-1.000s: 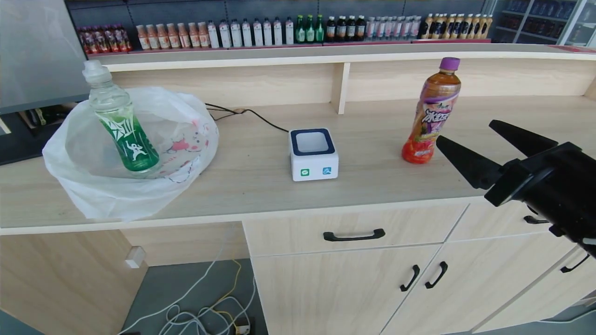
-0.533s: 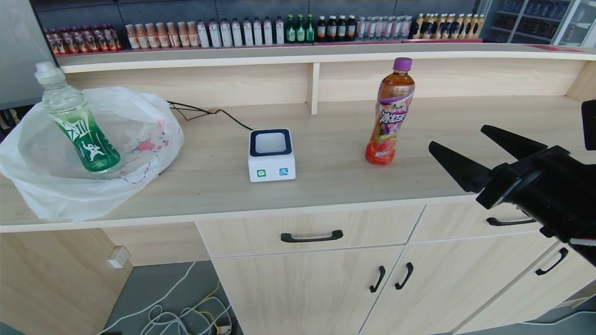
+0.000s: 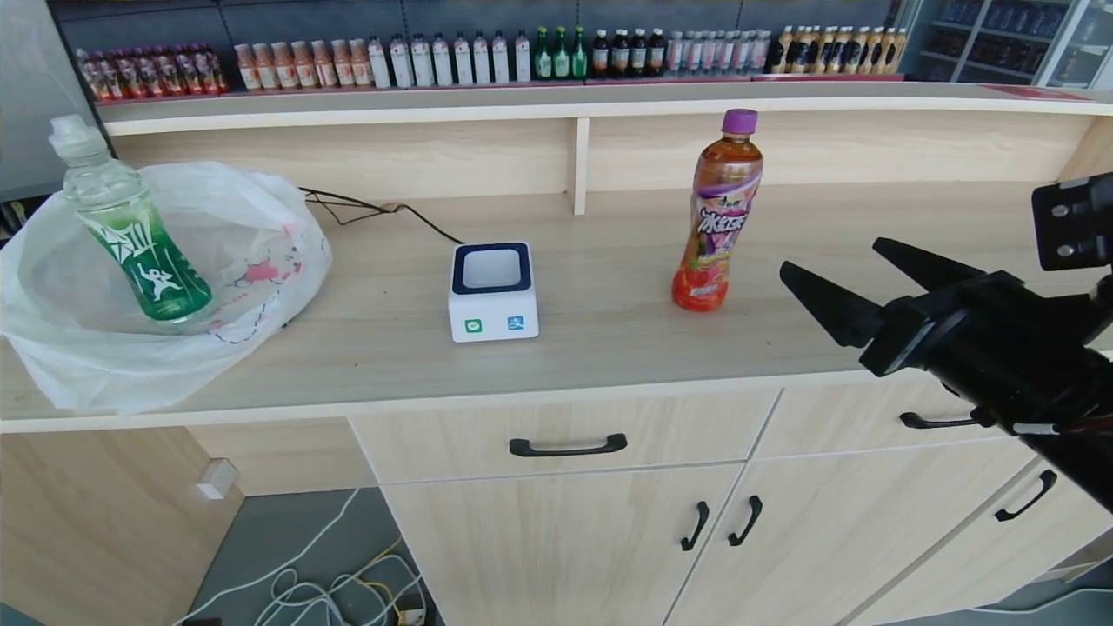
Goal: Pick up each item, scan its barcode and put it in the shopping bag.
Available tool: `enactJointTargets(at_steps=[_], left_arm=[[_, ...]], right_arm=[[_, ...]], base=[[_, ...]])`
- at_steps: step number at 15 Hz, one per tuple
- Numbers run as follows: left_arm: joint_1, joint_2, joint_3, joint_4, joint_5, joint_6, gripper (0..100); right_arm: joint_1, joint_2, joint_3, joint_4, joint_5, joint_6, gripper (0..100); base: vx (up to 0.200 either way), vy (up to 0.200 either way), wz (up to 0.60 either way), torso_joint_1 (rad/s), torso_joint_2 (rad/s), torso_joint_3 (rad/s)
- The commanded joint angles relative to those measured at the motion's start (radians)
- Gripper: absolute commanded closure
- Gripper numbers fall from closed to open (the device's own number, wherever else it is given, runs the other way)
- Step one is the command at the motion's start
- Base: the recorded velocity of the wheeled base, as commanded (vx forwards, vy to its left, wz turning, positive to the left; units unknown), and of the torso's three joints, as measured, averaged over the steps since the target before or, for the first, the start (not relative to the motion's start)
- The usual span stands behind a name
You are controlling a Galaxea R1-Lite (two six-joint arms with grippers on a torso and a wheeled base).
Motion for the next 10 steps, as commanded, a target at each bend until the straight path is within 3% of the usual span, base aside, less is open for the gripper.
enactJointTargets(at_steps=[1,10], left_arm=[[0.002,0.0,0.0,0.0,0.0,-0.001,0],[0.002,0.0,0.0,0.0,0.0,-0.001,0]], right_arm=[[-0.012,0.074,-0.037,-0.004,-0.001,-0.012,0],[-0.046,0.229,-0.141,-0.012,0.016,-0.016,0]], base=[[0.0,0.0,0.0,0.0,0.0,0.0],[0.0,0.0,0.0,0.0,0.0,0.0]])
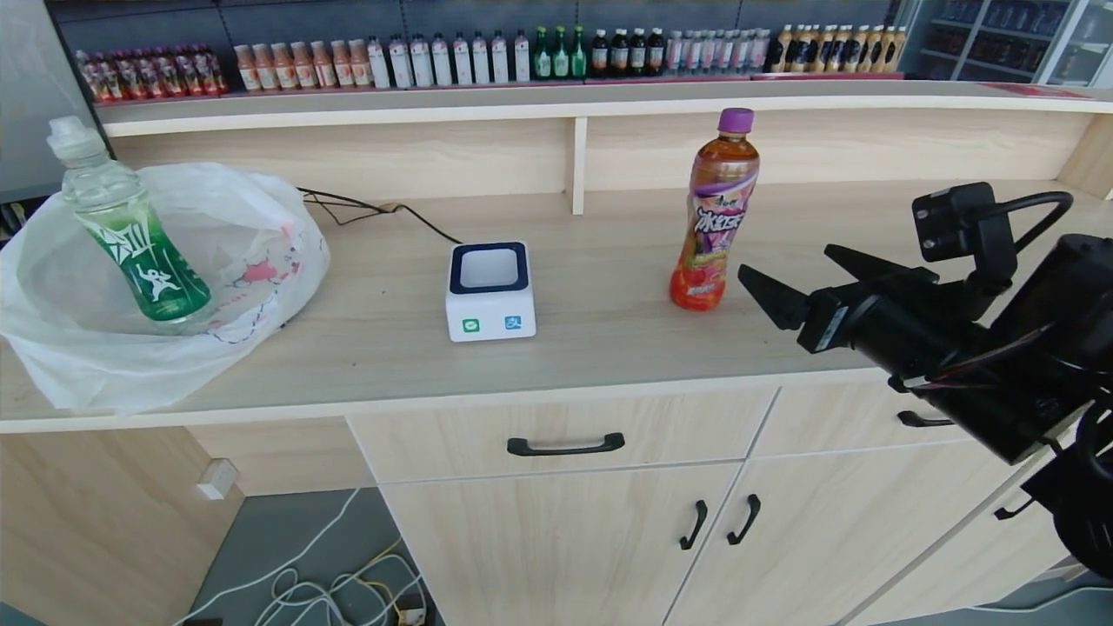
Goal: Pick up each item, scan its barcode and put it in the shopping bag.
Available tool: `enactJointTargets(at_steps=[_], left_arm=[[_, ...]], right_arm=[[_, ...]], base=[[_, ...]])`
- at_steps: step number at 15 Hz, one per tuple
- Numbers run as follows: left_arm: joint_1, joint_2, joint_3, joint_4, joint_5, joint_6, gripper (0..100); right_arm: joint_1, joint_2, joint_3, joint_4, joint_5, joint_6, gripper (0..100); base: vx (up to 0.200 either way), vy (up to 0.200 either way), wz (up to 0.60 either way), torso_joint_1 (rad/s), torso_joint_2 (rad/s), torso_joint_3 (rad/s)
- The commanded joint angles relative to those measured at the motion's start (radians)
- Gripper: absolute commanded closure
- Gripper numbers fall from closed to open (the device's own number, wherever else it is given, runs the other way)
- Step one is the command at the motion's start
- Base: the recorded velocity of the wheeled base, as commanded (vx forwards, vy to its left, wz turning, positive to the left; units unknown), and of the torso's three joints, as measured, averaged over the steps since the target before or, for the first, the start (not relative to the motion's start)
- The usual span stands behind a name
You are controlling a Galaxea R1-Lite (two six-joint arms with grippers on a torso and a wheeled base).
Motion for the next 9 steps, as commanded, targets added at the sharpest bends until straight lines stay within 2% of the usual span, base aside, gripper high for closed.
enactJointTargets(at_steps=[1,8,9], left_arm=[[0.0,0.0,0.0,0.0,0.0,-0.001,0],[0.0,0.0,0.0,0.0,0.0,-0.001,0],[0.0,0.0,0.0,0.0,0.0,-0.001,0]], right_arm=[[-0.001,0.05,-0.027,-0.003,0.001,-0.001,0],[0.002,0.132,-0.141,-0.011,0.027,-0.001,0],[0.013,0.143,-0.15,-0.011,0.058,-0.004,0]], base=[[0.0,0.0,0.0,0.0,0.0,0.0],[0.0,0.0,0.0,0.0,0.0,0.0],[0.0,0.0,0.0,0.0,0.0,0.0]])
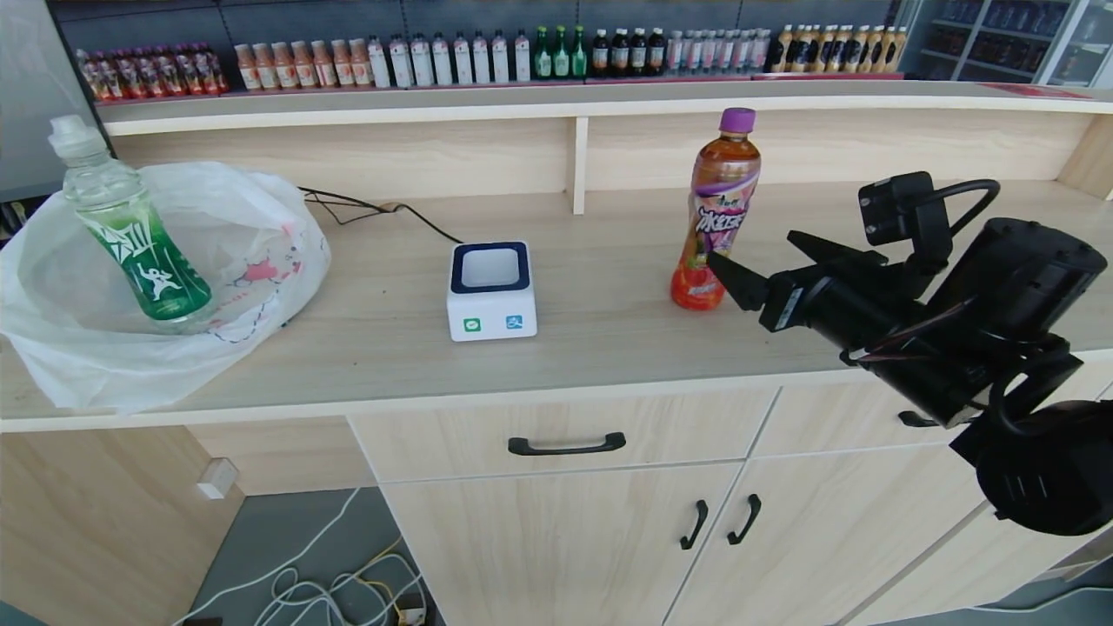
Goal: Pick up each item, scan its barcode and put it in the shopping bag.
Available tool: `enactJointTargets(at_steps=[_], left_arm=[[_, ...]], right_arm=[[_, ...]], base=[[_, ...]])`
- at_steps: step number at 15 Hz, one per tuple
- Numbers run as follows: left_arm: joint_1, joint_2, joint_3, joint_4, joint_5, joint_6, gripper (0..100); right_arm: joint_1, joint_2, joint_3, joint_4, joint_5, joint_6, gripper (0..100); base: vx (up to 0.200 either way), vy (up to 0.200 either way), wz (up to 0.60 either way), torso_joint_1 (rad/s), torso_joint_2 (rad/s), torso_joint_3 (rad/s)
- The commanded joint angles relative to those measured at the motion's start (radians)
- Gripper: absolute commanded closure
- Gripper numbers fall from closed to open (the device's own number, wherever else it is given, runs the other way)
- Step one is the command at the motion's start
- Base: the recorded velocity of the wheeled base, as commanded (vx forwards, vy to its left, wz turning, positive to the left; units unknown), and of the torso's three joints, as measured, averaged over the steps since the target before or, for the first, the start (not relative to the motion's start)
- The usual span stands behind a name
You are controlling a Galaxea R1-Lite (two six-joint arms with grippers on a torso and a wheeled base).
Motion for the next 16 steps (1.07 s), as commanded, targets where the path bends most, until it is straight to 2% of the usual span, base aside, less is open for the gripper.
enactJointTargets(at_steps=[1,7,16], left_arm=[[0.0,0.0,0.0,0.0,0.0,-0.001,0],[0.0,0.0,0.0,0.0,0.0,-0.001,0],[0.0,0.0,0.0,0.0,0.0,-0.001,0]], right_arm=[[0.011,0.037,-0.02,0.0,0.025,-0.008,0],[0.007,0.139,-0.164,0.001,0.015,-0.013,0],[0.002,0.183,-0.216,0.0,-0.03,-0.011,0]], base=[[0.0,0.0,0.0,0.0,0.0,0.0],[0.0,0.0,0.0,0.0,0.0,0.0],[0.0,0.0,0.0,0.0,0.0,0.0]])
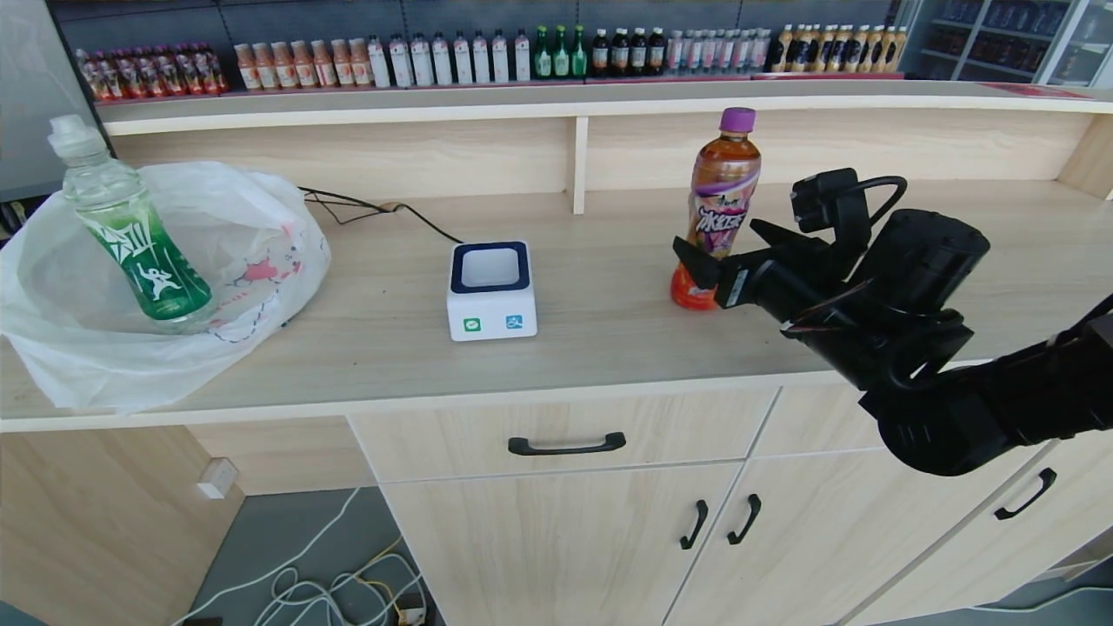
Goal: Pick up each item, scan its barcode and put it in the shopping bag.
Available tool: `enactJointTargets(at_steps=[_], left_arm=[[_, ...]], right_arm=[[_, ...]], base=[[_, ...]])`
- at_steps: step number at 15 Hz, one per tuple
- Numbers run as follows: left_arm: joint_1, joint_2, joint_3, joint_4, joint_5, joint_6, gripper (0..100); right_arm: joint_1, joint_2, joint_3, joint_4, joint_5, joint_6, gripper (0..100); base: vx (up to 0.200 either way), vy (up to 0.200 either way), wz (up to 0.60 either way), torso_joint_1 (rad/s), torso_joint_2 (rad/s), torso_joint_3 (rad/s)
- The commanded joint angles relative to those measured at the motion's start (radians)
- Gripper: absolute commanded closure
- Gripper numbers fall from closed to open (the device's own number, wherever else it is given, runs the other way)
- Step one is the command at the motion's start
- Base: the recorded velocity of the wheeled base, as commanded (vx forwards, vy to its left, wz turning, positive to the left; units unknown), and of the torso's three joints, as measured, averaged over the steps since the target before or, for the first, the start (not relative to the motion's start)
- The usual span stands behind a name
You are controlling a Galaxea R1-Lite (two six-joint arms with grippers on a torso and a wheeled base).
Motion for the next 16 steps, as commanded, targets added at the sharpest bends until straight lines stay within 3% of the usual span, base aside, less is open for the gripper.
enactJointTargets(at_steps=[1,7,16], left_arm=[[0.0,0.0,0.0,0.0,0.0,-0.001,0],[0.0,0.0,0.0,0.0,0.0,-0.001,0],[0.0,0.0,0.0,0.0,0.0,-0.001,0]], right_arm=[[0.0,0.011,-0.007,-0.002,-0.001,0.0,0],[-0.02,0.042,-0.113,0.013,-0.067,-0.002,0],[-0.04,0.043,-0.145,0.116,-0.047,0.004,0]], base=[[0.0,0.0,0.0,0.0,0.0,0.0],[0.0,0.0,0.0,0.0,0.0,0.0],[0.0,0.0,0.0,0.0,0.0,0.0]])
